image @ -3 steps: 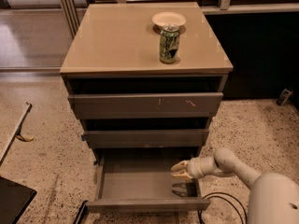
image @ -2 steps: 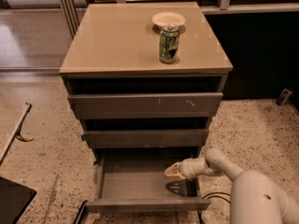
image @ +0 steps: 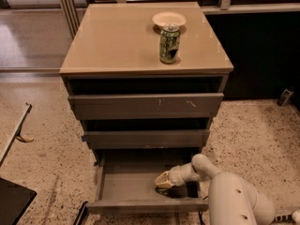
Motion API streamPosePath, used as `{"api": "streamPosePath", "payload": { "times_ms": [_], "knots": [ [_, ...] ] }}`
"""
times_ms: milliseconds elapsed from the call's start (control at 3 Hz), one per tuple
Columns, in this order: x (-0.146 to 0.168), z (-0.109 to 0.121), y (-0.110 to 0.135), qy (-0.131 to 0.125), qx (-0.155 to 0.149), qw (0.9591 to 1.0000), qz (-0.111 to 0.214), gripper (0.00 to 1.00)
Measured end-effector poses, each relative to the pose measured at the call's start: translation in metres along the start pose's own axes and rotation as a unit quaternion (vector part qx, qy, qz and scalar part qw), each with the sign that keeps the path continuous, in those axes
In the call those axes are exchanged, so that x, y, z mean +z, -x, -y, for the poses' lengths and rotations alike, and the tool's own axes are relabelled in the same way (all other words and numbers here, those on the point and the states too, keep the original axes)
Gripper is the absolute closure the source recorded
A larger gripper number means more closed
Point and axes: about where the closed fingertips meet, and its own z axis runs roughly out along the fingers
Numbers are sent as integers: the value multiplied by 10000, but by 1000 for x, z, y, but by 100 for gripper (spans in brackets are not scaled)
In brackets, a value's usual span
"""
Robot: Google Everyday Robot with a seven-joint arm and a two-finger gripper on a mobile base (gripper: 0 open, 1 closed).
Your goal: Open bottom drawer
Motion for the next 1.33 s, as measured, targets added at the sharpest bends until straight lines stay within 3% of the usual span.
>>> {"api": "streamPosePath", "payload": {
  "times_ms": [333,667,1333],
  "knots": [
    [17,-6,-17,5,165,9998,-112,100],
    [20,-16,-33,-103,283,9995,-138,82],
    [14,-32,-53,-282,377,9989,10,35]
  ]
}}
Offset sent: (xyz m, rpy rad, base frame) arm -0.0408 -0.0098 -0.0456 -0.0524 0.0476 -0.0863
